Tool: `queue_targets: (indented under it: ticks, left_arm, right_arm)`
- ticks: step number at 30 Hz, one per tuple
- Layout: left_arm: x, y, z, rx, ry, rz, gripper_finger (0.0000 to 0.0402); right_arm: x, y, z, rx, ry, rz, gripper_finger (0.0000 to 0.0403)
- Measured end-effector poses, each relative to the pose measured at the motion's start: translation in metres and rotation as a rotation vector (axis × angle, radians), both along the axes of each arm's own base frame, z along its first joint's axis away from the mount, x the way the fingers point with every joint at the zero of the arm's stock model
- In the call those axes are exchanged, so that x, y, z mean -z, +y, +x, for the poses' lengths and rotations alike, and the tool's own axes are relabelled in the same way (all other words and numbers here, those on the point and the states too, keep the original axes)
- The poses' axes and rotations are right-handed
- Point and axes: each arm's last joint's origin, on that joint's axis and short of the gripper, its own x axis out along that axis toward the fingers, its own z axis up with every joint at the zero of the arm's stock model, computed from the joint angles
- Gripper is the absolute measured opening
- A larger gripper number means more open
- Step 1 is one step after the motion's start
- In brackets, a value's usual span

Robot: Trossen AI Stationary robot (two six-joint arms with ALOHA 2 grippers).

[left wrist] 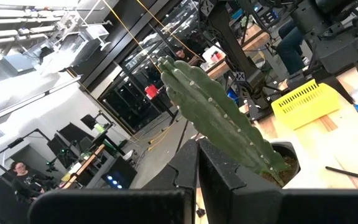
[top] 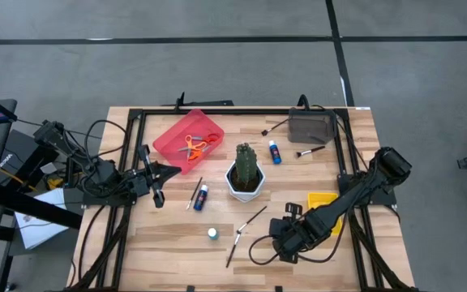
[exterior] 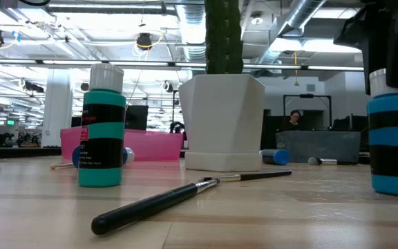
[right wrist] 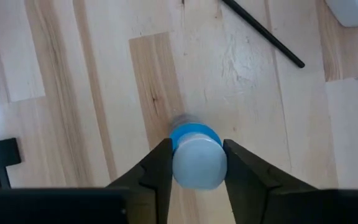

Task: Pick & Place Paint Supplies
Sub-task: Put the right light blue paint bottle into the yellow basket

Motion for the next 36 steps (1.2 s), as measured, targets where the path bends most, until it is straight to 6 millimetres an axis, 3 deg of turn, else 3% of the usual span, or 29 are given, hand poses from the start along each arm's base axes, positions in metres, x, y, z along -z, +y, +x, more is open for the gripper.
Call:
queue_targets:
  ticks: [12, 19, 29, 36]
  left_arm:
    - [0.0, 0.0, 0.0, 0.001, 0.0, 0.0, 0.0007]
    - [0.0, 0.0, 0.0, 0.005, 0.0, 0.0, 0.0007]
    - [0.0, 0.0, 0.0, 0.004, 0.003, 0.002, 0.0007]
    - [0.001, 0.0, 0.0, 0.003, 0.006, 0.004, 0.0007]
  right_arm:
    - [-0.004, 0.001, -0.003, 0.009, -0.005, 0.008, 0.011]
    - [-0.032, 0.006, -0.015, 0.017, 0.001, 0.013, 0.011]
    - [-0.085, 0.005, -0.067, 0.122, -0.106, 0.013, 0.011]
    - [-0.096, 0.005, -0.109, 0.252, -0.078, -0.028, 0.011]
